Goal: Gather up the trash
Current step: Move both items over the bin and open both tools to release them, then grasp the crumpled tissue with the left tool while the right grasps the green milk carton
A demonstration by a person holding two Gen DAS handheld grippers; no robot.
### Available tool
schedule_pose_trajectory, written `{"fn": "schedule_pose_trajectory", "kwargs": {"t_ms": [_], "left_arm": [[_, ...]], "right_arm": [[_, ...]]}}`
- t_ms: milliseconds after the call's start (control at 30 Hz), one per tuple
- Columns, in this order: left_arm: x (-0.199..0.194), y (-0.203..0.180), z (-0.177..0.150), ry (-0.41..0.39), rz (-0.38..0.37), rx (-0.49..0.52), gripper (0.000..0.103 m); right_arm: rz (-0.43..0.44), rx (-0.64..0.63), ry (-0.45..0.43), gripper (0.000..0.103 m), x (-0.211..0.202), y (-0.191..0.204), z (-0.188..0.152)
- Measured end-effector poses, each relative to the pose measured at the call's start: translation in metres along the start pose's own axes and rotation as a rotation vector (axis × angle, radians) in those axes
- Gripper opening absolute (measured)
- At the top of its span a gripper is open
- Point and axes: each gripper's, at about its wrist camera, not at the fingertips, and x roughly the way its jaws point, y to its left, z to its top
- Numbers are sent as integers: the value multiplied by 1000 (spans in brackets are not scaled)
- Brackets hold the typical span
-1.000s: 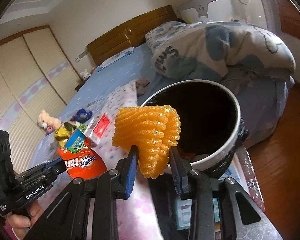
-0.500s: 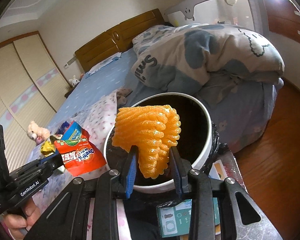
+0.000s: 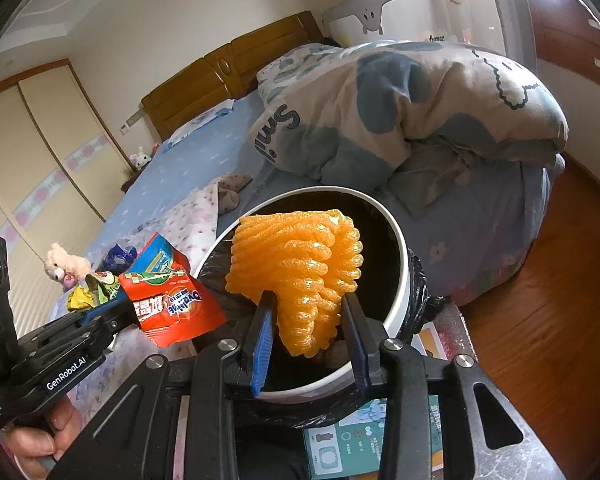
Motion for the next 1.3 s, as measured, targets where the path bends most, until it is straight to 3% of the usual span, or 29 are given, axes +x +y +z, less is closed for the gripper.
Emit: {"fn": "schedule_pose_trajectory", "kwargs": {"t_ms": [167, 233, 300, 367, 400, 633, 733, 1300], "left_arm": [[7, -2, 2, 10, -1, 3, 14], [10, -2, 3, 20, -4, -2, 19], [11, -1, 3, 30, -9, -14, 41], [7, 2, 1, 16, -9, -24, 50], [6, 2, 0, 14, -6, -25, 54], [-13, 23, -24, 16, 4, -71, 62], [-24, 36, -37, 13, 19, -101, 65], [-93, 128, -102, -37, 147, -271, 70]], "right_arm": [[-5, 2, 15, 36, 5, -2, 1], [-10, 1, 17, 38, 7, -3, 2], [-21, 5, 20, 46, 9, -3, 4], [-27, 7, 19, 51, 9, -3, 5], [-28, 6, 21, 60, 9, -3, 6], [-12, 17, -14, 81, -2, 6, 1], [20, 16, -18, 84, -6, 16, -4], [165, -89, 40, 89, 6, 107, -43]]}}
